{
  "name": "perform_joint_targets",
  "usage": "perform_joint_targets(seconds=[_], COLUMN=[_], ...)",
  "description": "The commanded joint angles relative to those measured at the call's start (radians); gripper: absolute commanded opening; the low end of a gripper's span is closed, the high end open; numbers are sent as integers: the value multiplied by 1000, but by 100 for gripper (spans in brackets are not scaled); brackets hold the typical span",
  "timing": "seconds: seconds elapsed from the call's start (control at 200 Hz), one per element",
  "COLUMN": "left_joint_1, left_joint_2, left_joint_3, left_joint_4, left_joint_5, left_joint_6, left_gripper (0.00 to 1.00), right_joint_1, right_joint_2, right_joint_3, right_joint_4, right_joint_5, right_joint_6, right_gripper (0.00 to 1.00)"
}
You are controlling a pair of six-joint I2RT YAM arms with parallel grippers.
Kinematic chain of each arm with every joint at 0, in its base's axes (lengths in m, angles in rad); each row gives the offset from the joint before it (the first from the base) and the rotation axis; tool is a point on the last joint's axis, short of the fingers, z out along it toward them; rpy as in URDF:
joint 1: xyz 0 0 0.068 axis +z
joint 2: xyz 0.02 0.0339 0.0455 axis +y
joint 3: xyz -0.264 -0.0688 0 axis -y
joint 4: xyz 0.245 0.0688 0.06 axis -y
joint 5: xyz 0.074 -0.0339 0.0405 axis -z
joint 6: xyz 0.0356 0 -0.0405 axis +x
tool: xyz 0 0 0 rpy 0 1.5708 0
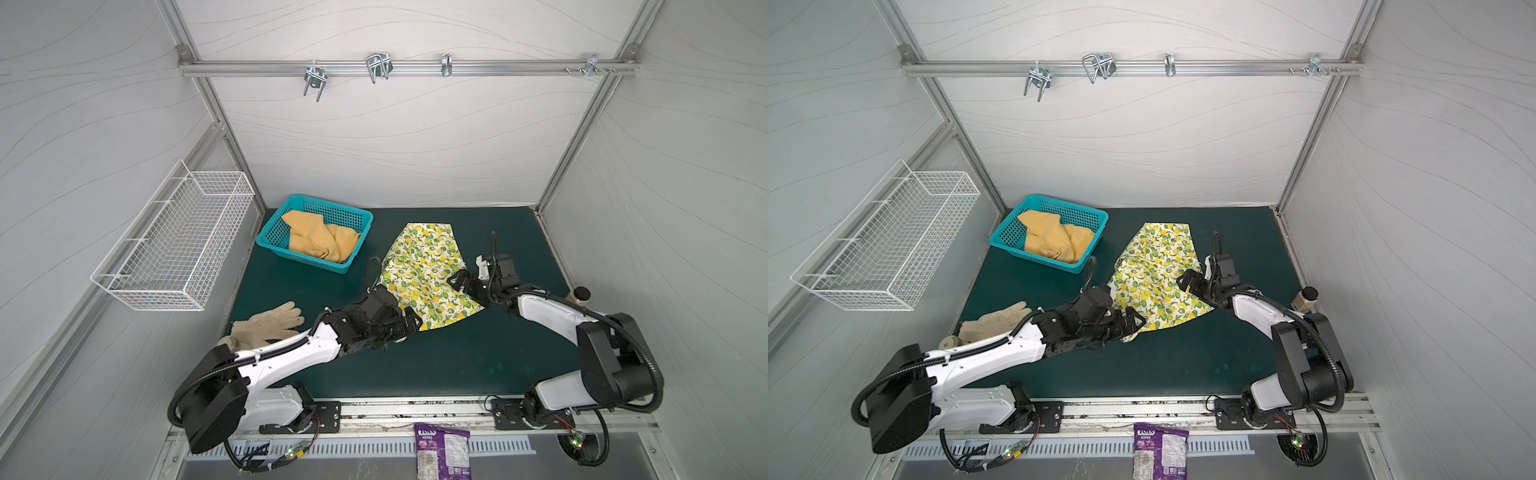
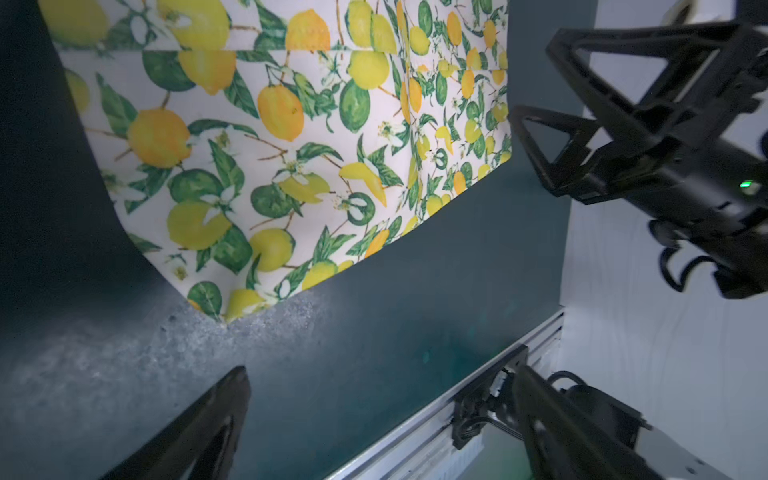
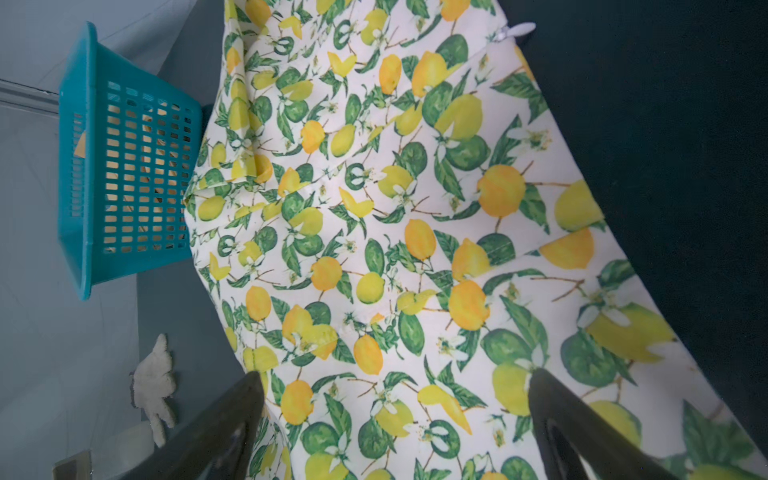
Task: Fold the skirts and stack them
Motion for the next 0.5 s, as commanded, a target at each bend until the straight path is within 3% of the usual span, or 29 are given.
perform_joint_targets(seconds=[0.0, 0.16, 0.495], left_joint_1=[-52, -94, -146], left_joint_2=[-66, -73, 49], left_joint_3=[-19, -91, -187], left_joint_4=[151, 273, 504], left_joint_5=[-95, -141, -268], left_joint_6=[-156, -271, -423], left_gripper=[99, 99, 97], right_joint_1=[-5, -5, -5], right_joint_2=[15, 26, 17], right_joint_3=[8, 7, 2], right_joint_4=[-11, 5, 1], right_joint_5=[-30, -42, -49], right_joint_6=[-12, -7, -11], right_gripper=[99, 99, 99])
